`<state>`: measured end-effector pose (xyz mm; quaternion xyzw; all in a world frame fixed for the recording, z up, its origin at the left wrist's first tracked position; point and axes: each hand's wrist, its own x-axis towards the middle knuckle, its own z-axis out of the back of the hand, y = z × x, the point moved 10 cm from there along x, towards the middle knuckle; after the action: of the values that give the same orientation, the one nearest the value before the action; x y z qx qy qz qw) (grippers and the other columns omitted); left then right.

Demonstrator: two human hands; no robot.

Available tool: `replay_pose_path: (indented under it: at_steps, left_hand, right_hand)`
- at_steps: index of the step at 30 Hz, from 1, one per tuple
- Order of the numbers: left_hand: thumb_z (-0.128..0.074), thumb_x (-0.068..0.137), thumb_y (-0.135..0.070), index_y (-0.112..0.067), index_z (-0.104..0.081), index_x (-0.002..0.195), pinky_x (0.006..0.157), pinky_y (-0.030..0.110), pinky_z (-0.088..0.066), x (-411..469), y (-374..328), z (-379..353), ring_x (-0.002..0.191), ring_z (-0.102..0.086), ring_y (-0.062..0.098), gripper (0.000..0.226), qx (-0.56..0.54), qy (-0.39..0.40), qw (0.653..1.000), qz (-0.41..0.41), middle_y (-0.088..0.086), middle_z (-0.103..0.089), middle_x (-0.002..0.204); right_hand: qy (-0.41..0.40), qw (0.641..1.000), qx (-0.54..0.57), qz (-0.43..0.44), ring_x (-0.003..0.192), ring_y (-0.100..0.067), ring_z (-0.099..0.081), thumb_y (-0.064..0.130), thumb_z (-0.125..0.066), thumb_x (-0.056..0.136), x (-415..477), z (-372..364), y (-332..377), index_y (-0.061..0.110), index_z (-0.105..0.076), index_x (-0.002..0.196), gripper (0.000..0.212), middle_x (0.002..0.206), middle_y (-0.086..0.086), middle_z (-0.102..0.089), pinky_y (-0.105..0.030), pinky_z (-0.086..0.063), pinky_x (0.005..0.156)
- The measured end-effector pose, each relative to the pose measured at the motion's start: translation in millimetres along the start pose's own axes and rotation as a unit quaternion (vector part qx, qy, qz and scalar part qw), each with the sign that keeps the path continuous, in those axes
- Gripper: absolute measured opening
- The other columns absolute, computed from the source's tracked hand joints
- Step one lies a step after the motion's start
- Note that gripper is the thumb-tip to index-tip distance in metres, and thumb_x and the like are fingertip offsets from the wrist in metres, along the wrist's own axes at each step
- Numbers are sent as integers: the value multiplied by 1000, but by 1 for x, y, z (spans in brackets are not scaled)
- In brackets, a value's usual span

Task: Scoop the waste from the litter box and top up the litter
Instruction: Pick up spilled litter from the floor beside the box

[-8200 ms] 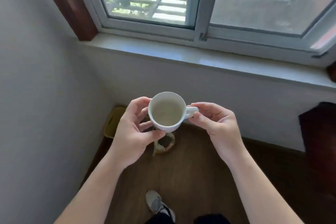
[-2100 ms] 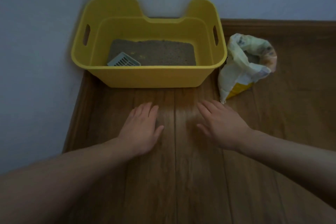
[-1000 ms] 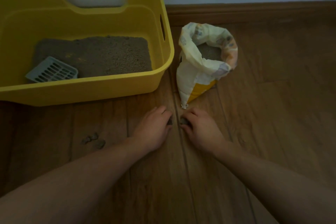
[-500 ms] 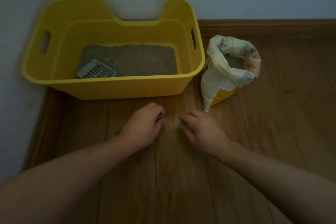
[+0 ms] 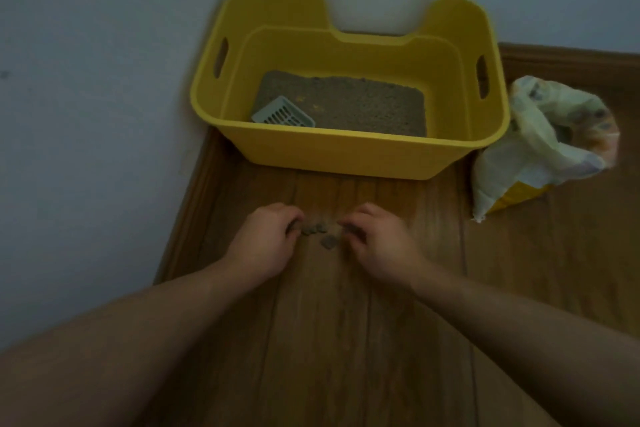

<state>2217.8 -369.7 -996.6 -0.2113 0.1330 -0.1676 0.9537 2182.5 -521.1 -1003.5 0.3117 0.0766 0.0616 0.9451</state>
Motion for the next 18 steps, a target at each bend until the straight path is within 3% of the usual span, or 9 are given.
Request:
replay_pose_path:
  at_steps: [5,10,18]
  left_hand:
    - [-69,85,-22,-26,-61,117,79,26,-49,6,6,-19,89,-53,8,33,-35,26,999,11,-8,-60,110]
    - [-72,83,-18,-20,-61,120,84,25,-47,16,10,-37,97,-57,14,39,-51,38,998,18,-2,-60,114]
    - [-71,85,-25,-15,-64,117,87,33,-47,29,12,-52,99,-55,20,34,-40,47,998,12,3,-51,109]
  right_hand:
    - [33,997,26,-58,103,-11,-56,31,-69,89,7,-27,-11,23,-60,130,42,123,4,-55,-30,-52,92]
    - [44,995,23,-84,112,-17,-56,37,-72,87,11,-45,-21,21,-55,135,53,126,0,-54,-32,-49,96]
    - [35,998,-15,-40,107,-26,-59,36,-69,88,18,-55,-19,15,-64,125,43,121,-7,-56,-35,-50,92]
